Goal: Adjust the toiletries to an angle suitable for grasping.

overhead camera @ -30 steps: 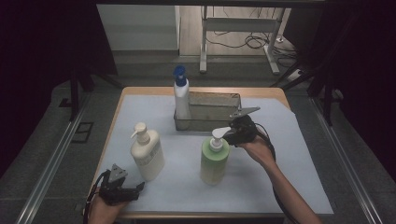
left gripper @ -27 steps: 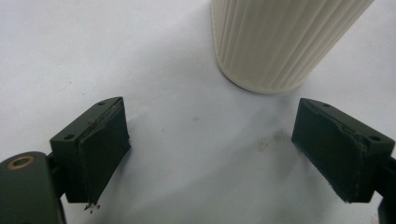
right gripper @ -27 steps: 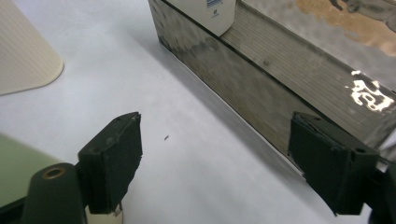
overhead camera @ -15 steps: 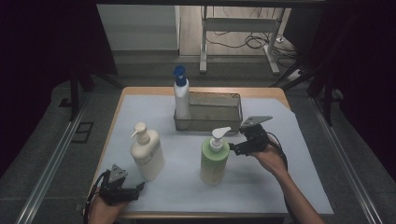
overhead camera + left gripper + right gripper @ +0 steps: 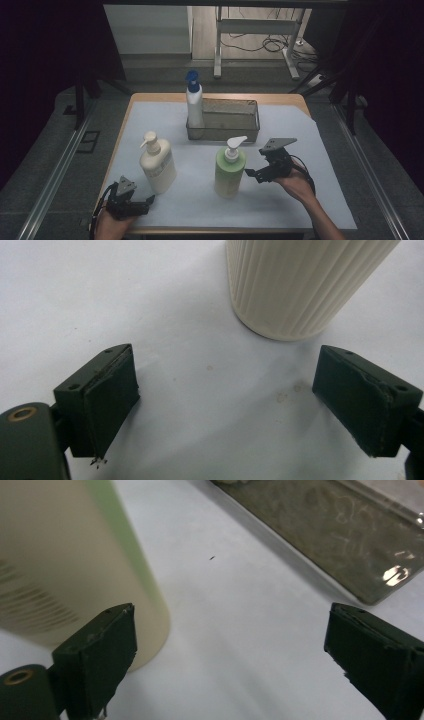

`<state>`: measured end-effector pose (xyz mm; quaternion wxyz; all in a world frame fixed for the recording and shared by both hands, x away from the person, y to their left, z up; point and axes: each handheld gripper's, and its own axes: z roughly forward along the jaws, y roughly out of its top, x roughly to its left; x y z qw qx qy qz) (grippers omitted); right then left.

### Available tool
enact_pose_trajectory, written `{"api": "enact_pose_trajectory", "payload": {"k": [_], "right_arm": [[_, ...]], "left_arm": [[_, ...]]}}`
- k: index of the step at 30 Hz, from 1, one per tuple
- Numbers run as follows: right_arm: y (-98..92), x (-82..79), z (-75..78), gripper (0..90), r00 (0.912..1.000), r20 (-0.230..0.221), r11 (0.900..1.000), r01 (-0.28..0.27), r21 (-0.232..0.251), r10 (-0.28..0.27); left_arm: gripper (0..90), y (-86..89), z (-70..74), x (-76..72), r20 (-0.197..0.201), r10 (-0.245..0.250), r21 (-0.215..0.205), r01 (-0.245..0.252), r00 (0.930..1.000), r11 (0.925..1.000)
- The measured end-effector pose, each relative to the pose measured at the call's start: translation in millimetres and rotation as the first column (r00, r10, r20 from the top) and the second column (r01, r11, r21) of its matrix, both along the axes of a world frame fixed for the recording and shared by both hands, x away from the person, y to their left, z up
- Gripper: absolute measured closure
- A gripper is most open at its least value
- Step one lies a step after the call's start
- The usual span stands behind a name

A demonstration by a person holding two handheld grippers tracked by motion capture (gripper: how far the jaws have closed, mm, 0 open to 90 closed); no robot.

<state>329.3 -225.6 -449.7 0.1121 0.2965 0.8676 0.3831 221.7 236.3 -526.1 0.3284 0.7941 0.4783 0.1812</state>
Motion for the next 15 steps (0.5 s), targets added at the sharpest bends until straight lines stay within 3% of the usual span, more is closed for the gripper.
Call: {"api": "enact_pose_trajectory", "payload": {"k": [15], "right_arm": [[11.2, -35.8, 1.7, 2.2, 0.9951, 0.005, 0.994, -0.099, 0.049, 0.099]], "left_arm": [[10.8, -0.1, -0.1, -0.1, 0.001, 0.001, 0.000, -0.001, 1.0000, 1.0000]]}}
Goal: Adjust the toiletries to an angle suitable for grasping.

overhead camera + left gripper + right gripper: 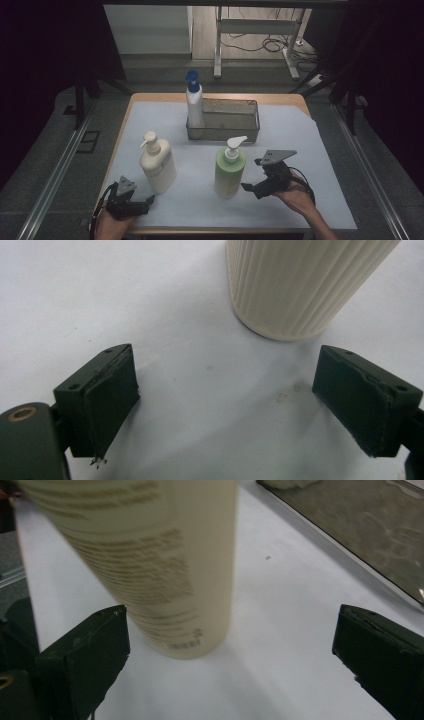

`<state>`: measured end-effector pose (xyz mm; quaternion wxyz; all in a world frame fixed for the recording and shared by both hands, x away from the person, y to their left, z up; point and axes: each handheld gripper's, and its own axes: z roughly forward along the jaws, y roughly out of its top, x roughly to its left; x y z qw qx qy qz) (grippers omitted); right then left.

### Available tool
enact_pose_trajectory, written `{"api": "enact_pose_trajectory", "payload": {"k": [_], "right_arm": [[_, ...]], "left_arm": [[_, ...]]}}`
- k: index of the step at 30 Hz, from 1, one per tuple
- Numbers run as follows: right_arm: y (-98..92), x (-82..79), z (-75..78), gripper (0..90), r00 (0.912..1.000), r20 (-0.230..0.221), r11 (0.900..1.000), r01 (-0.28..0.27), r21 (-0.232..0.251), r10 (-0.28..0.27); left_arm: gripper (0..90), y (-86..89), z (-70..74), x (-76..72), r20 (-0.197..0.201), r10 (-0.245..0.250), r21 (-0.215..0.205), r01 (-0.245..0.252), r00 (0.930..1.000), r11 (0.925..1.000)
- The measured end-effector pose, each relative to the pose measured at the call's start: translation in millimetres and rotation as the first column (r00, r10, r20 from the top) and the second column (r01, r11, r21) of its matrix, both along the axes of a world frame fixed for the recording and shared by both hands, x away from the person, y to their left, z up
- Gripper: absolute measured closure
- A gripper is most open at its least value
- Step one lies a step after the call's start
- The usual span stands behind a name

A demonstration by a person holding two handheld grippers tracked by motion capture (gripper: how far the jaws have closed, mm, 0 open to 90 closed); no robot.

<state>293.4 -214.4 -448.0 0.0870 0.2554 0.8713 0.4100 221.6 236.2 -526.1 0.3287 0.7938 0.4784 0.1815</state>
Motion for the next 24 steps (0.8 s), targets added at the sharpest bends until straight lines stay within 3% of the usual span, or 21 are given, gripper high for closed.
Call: {"api": "enact_pose_trajectory", "payload": {"k": [11, 24], "right_arm": [[23.5, -7.4, 12.5, 2.2, 0.9981, 0.019, 0.998, -0.059, -0.004, 0.059], [48.0, -4.6, 19.2, 6.6, 0.9960, 0.049, 0.997, -0.074, -0.009, 0.075]], "left_arm": [[10.8, -0.2, -0.1, 0.0, 0.001, 0.002, -0.002, -0.002, 1.0000, 1.0000], [10.8, -0.1, 0.0, 0.1, 0.000, 0.002, -0.002, -0.002, 1.0000, 1.0000]]}}
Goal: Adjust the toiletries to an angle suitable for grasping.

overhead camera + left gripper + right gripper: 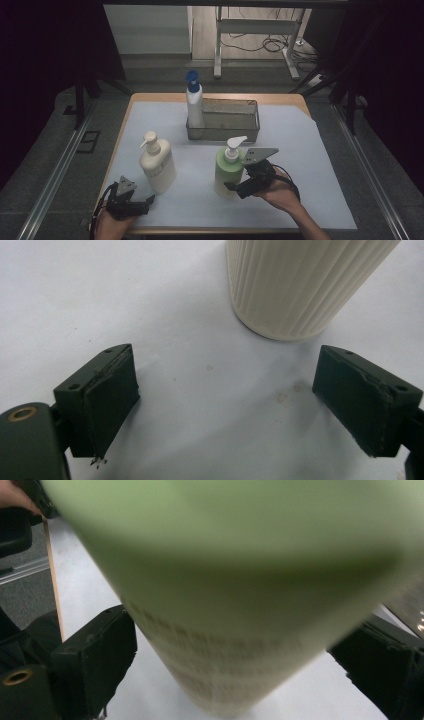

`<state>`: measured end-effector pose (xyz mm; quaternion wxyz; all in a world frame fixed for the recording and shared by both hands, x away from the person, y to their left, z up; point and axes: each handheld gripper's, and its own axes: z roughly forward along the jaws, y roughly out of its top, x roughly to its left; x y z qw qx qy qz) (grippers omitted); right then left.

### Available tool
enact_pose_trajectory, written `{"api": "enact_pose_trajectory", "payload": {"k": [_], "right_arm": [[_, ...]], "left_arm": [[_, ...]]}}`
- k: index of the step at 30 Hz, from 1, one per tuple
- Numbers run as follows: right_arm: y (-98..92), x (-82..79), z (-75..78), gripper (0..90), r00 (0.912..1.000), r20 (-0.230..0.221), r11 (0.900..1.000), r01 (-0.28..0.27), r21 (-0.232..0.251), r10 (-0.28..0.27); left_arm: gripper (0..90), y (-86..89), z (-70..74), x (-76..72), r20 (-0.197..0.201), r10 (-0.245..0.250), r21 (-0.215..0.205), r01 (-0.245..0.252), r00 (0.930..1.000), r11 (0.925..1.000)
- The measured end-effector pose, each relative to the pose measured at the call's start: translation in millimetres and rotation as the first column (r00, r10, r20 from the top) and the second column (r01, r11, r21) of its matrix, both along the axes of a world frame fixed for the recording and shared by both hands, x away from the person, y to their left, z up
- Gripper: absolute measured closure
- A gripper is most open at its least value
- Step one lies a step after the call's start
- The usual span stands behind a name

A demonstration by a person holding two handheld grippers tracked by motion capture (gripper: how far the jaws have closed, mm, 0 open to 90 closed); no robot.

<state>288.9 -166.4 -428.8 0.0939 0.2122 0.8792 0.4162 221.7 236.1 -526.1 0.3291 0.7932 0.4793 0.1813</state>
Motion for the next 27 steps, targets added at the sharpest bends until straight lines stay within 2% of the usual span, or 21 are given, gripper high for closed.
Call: {"api": "enact_pose_trajectory", "payload": {"k": [8, 16, 27], "right_arm": [[8.8, 0.6, 2.5, 8.3, 0.9995, 0.031, 1.000, 0.009, -0.018, -0.009], [13.1, 3.9, -1.0, 10.3, 0.9996, 0.024, 1.000, 0.016, -0.006, -0.016], [12.4, -1.3, -0.5, 12.0, 0.9976, 0.034, 0.998, 0.059, 0.000, -0.059]], "left_arm": [[10.8, 0.1, 0.1, 0.1, -0.001, -0.001, 0.001, 0.001, 1.0000, 1.0000], [10.8, 0.0, 0.1, 0.0, 0.000, -0.001, 0.001, 0.001, 1.0000, 1.0000], [10.8, 0.0, 0.1, 0.1, -0.001, -0.001, 0.001, 0.001, 1.0000, 1.0000]]}}
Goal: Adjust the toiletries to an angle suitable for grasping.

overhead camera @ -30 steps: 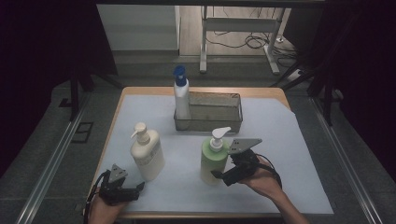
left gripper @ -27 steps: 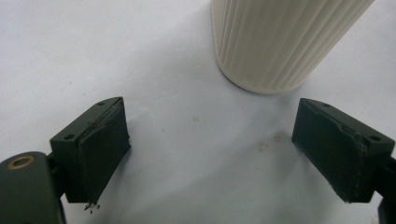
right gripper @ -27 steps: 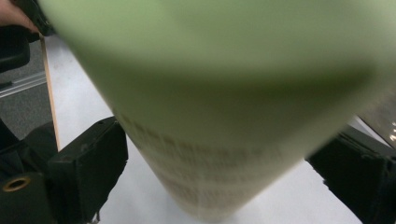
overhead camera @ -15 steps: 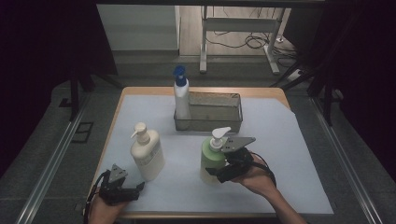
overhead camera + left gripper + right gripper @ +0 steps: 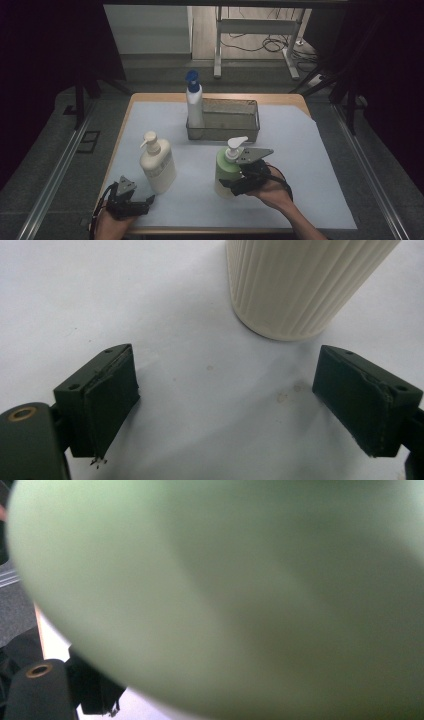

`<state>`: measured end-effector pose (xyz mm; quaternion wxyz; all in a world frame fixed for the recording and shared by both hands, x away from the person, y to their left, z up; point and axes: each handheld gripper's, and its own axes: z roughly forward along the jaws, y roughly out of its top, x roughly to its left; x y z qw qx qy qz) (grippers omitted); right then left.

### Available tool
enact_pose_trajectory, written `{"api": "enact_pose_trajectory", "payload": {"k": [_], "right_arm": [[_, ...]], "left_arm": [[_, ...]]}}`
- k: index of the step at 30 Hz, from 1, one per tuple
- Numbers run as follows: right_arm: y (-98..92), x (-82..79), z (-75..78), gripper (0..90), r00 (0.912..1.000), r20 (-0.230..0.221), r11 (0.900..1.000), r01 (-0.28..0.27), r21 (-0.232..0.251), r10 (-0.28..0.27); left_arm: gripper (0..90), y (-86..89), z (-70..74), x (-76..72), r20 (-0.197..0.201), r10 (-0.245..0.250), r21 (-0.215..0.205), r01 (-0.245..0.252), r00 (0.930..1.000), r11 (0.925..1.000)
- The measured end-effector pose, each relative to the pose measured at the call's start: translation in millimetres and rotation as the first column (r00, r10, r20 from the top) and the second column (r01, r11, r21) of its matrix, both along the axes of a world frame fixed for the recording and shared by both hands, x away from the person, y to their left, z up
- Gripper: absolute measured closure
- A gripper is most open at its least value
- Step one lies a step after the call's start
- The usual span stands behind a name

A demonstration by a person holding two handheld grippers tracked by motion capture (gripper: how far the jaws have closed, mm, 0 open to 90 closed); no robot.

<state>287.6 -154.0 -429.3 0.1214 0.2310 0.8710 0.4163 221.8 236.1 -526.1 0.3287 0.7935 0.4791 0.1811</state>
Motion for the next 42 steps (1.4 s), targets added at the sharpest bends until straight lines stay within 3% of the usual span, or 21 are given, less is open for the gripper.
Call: {"api": "enact_pose_trajectory", "payload": {"k": [6, 13, 42], "right_arm": [[-1.2, 3.2, 6.1, 12.1, 0.9994, -0.013, 0.999, 0.032, -0.003, -0.032], [-2.1, 10.5, 18.6, 12.1, 0.9977, 0.005, 0.998, 0.067, 0.005, -0.067], [10.1, 61.1, 58.7, 12.2, 0.9841, 0.010, 0.984, 0.177, 0.015, -0.178]], "left_arm": [[10.8, 0.0, 0.0, 0.0, 0.000, 0.000, 0.000, 0.000, 1.0000, 1.0000], [10.8, 0.0, 0.1, 0.0, -0.001, 0.000, 0.000, 0.000, 1.0000, 1.0000], [10.8, 0.2, 0.1, 0.2, -0.001, -0.002, 0.001, 0.002, 1.0000, 1.0000]]}}
